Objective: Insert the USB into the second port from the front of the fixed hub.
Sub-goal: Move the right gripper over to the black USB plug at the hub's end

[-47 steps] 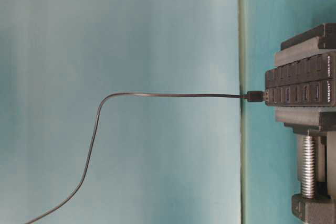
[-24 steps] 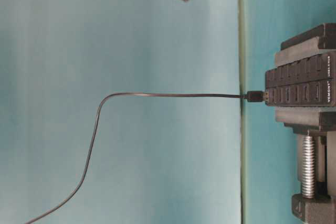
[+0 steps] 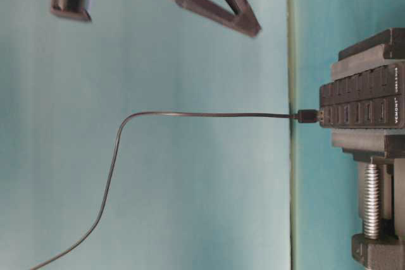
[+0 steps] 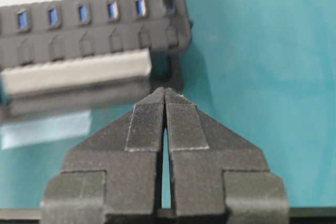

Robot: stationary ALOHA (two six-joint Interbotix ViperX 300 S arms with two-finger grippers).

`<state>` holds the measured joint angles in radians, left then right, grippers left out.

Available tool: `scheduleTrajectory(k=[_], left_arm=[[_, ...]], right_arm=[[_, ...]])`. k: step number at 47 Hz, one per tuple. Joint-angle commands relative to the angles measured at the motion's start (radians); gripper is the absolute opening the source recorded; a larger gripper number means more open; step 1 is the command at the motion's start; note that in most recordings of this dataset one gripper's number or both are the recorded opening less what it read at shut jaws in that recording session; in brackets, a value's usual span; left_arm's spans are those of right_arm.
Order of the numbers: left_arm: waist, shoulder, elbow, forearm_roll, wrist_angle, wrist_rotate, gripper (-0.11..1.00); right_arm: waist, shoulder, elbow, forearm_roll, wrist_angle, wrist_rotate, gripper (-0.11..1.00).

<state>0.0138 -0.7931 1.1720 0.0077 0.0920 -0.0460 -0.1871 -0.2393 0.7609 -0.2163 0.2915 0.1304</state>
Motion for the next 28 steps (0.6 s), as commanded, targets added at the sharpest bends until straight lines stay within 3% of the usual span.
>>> scheduleTrajectory(k=[1,28], left_arm=[[0.002,0.003,-0.025,0.0,-0.006,0.0,0.0],[0.002,0.003,-0.023,0.002,-0.006,0.0,0.0]], right_arm=[[-0.011,0.02,-0.044,-0.003,-0.017,-0.006,-0.01],[-0.021,0.179,-0.158,-0.009,-0.063,-0.026,-0.01]])
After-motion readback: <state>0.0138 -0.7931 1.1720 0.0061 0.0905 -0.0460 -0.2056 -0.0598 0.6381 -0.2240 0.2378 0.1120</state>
